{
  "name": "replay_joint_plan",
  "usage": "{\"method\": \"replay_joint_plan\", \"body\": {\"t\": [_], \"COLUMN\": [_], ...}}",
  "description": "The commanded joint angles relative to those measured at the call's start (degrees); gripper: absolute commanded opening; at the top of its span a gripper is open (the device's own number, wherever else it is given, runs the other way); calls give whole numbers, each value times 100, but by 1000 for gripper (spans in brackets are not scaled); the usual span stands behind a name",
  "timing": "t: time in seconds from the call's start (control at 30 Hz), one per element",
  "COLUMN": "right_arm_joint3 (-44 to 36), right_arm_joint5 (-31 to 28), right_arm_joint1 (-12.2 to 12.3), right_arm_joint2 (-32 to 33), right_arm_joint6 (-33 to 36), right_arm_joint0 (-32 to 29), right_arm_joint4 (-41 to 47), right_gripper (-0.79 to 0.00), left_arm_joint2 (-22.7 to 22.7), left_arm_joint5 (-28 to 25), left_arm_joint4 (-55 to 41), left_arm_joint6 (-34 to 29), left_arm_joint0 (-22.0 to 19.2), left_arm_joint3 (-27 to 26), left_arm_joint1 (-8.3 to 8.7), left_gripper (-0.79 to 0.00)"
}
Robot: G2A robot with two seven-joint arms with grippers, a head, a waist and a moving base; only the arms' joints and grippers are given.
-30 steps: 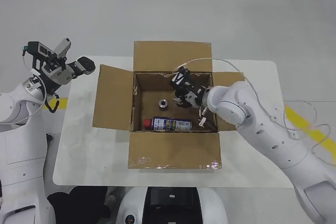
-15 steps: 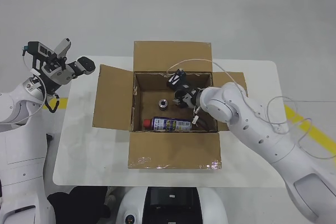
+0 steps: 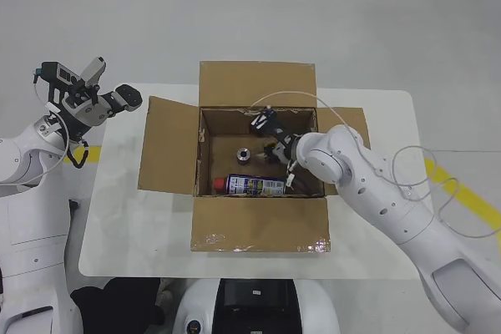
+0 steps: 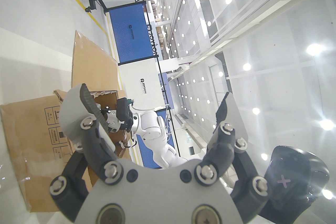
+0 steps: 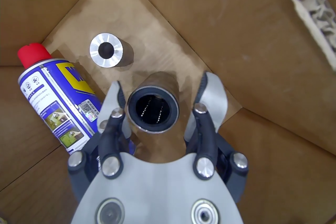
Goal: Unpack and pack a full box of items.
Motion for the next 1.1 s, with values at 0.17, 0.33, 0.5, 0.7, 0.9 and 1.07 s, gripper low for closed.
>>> {"method": "replay_joint_plan", "body": {"t": [0.17,0.33,0.5,0.7,0.9,1.07], "right_arm_joint3": [-360,-1119,-2076,-2824,-3244,-3415], "right_arm_joint5": [-33,-145,-245,-330,-429,-541], "right_arm_joint1": [43,184,340,472,582,682], "right_arm_joint2": [271,727,1195,1779,2319,2816], "right_arm_joint6": [52,257,550,827,1068,1296], "right_arm_joint0": [-177,-480,-882,-1325,-1726,-1988], "right_arm_joint4": [5,112,145,697,1404,1832], "right_gripper": [-92,-83,-117,-105,-65,-80], "left_arm_joint2": [0,0,0,0,0,0], "left_arm_joint5": [0,0,0,0,0,0], "left_arm_joint4": [0,0,0,0,0,0], "left_arm_joint6": [0,0,0,0,0,0], "left_arm_joint0": [0,0,0,0,0,0], "left_arm_joint3": [0,0,0,0,0,0], "left_arm_joint1": [0,0,0,0,0,0], "left_gripper": [0,0,0,0,0,0]}}
